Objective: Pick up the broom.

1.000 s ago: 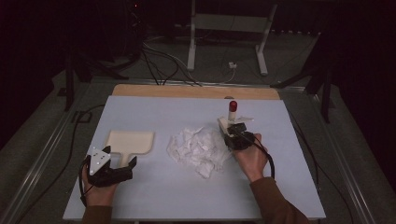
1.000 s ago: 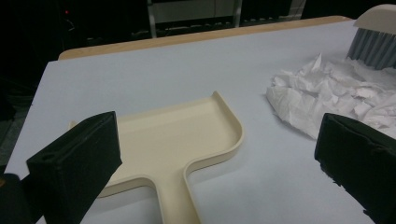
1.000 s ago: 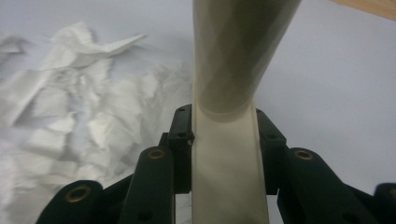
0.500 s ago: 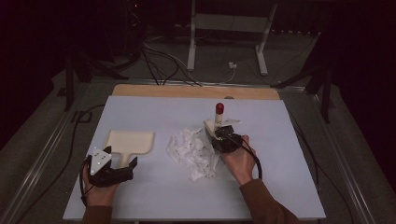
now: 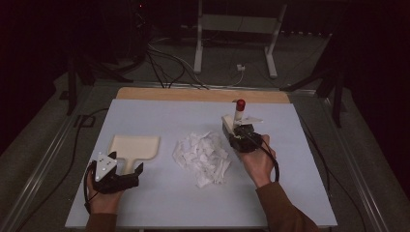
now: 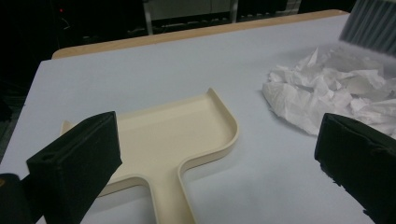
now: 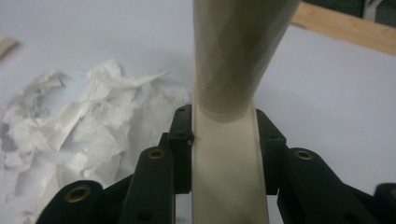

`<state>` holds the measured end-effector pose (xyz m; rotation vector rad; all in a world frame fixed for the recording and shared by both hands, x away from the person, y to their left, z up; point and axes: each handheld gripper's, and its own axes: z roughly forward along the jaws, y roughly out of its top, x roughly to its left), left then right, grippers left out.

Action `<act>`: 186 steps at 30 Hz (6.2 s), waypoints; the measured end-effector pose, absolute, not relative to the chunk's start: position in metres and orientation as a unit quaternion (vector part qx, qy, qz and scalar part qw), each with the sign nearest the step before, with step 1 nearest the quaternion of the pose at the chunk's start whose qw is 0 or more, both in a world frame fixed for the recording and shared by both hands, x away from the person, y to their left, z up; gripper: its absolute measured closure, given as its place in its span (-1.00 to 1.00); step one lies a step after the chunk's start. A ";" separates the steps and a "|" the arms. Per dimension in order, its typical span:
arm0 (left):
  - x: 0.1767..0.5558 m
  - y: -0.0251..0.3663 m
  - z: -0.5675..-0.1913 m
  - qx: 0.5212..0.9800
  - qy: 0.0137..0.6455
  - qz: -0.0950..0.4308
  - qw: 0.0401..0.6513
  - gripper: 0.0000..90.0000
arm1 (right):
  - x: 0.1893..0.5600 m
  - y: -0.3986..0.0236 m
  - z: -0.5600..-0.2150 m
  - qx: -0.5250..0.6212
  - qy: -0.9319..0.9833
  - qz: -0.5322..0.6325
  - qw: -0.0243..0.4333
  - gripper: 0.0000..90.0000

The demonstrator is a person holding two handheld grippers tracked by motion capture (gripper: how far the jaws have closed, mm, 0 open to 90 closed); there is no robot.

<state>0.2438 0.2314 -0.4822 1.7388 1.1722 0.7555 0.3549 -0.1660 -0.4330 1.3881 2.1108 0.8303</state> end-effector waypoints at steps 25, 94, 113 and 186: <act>0.243 0.232 -0.482 0.700 0.472 0.304 0.441 -0.97 | 0.347 -0.101 -0.407 0.478 0.765 0.398 0.168 0.49; 0.243 0.229 -0.483 0.708 0.465 0.308 0.433 -0.97 | 0.342 -0.086 -0.463 0.541 0.719 0.425 0.099 0.49; 0.243 0.228 -0.482 0.708 0.465 0.308 0.434 -0.97 | 0.326 -0.095 -0.428 0.373 0.819 0.433 0.044 0.49; 0.243 0.225 -0.483 0.711 0.463 0.304 0.433 -0.97 | 0.362 -0.160 -0.461 0.124 0.924 0.359 0.043 0.49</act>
